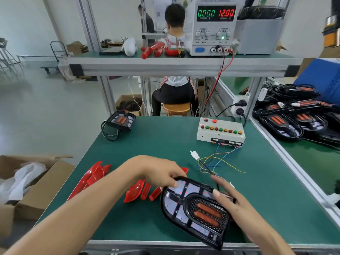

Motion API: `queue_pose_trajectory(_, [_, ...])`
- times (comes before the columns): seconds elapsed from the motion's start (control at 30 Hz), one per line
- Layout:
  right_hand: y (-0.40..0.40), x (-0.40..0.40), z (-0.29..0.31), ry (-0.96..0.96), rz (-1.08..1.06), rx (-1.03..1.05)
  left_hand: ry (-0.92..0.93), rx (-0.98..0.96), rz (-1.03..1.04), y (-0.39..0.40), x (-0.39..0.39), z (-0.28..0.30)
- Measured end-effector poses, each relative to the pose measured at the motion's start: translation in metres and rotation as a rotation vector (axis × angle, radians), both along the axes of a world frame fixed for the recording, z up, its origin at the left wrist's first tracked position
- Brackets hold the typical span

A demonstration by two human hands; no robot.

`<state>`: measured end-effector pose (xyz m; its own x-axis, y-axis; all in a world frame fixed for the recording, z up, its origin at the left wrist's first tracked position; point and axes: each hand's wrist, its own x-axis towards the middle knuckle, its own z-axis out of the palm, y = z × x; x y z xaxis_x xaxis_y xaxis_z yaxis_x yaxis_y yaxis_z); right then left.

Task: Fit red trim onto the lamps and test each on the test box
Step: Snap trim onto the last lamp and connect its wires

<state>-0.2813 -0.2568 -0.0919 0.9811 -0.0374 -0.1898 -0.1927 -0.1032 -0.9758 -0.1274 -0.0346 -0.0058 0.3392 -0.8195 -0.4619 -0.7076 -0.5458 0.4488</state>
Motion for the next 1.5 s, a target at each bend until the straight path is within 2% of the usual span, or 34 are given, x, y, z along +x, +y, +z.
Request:
queue_pose_trajectory(0.1, [0.008,-0.001,0.005,-0.024,0.115,-0.025,-0.05,0.049,-0.027,-0.002,0.008,0.007])
queue_pose_trajectory(0.2, [0.019,-0.009,0.003,-0.157,-0.018,-0.026,-0.029,-0.065,0.037,0.0,0.019,0.011])
queue_pose_trajectory(0.23, [0.022,-0.014,0.001,-0.188,-0.066,-0.011,0.005,-0.149,0.118,0.003,0.022,0.01])
queue_pose_trajectory(0.3, [0.025,-0.027,-0.007,-0.225,-0.156,0.047,0.1,-0.397,0.411,0.006,0.028,0.004])
queue_pose_trajectory(0.33, [0.028,-0.035,-0.012,-0.248,-0.21,0.063,0.086,-0.487,0.565,0.006,0.03,-0.002])
queue_pose_trajectory(0.37, [0.032,-0.043,-0.016,-0.286,-0.279,0.048,-0.011,-0.511,0.664,0.006,0.031,-0.009])
queue_pose_trajectory(0.43, [0.041,-0.056,-0.021,-0.374,-0.453,-0.038,-0.305,-0.35,0.635,0.004,0.03,-0.028])
queue_pose_trajectory(0.47, [0.044,-0.061,-0.025,-0.39,-0.526,-0.06,-0.383,-0.245,0.577,0.001,0.026,-0.038])
queue_pose_trajectory(0.53, [0.05,-0.066,-0.027,-0.346,-0.616,-0.001,-0.417,-0.103,0.519,-0.007,0.016,-0.053])
queue_pose_trajectory(0.63, [0.056,-0.064,-0.026,-0.272,-0.688,0.06,-0.459,-0.002,0.488,-0.019,0.008,-0.07])
queue_pose_trajectory(0.8, [0.07,-0.051,-0.02,-0.132,-0.869,0.074,-0.48,-0.004,0.497,-0.026,0.009,-0.071])
queue_pose_trajectory(0.87, [0.073,-0.043,-0.017,-0.009,-0.891,0.178,-0.465,-0.12,0.585,-0.017,0.012,-0.064])
queue_pose_trajectory(1.0, [0.078,-0.028,-0.014,0.113,-0.833,0.36,-0.273,-0.56,0.825,0.011,0.01,-0.042])
queue_pose_trajectory(1.1, [0.084,-0.019,-0.015,0.14,-0.79,0.368,0.016,-0.885,0.951,0.02,0.001,-0.028])
queue_pose_trajectory(1.2, [0.088,-0.016,-0.012,0.167,-0.758,0.324,0.244,-1.081,0.963,0.024,-0.007,-0.019])
queue_pose_trajectory(1.27, [0.086,-0.02,-0.01,0.176,-0.687,0.171,0.412,-1.162,0.936,0.022,-0.011,-0.016])
queue_pose_trajectory(1.33, [0.078,-0.026,-0.008,0.202,-0.576,-0.132,0.552,-1.203,0.907,0.015,-0.017,-0.018])
queue_pose_trajectory(1.4, [0.071,-0.031,-0.003,0.217,-0.475,-0.409,0.609,-1.192,0.871,0.005,-0.021,-0.027])
queue_pose_trajectory(1.5, [0.064,-0.036,0.003,0.265,-0.402,-0.629,0.68,-1.126,0.82,-0.01,-0.024,-0.04])
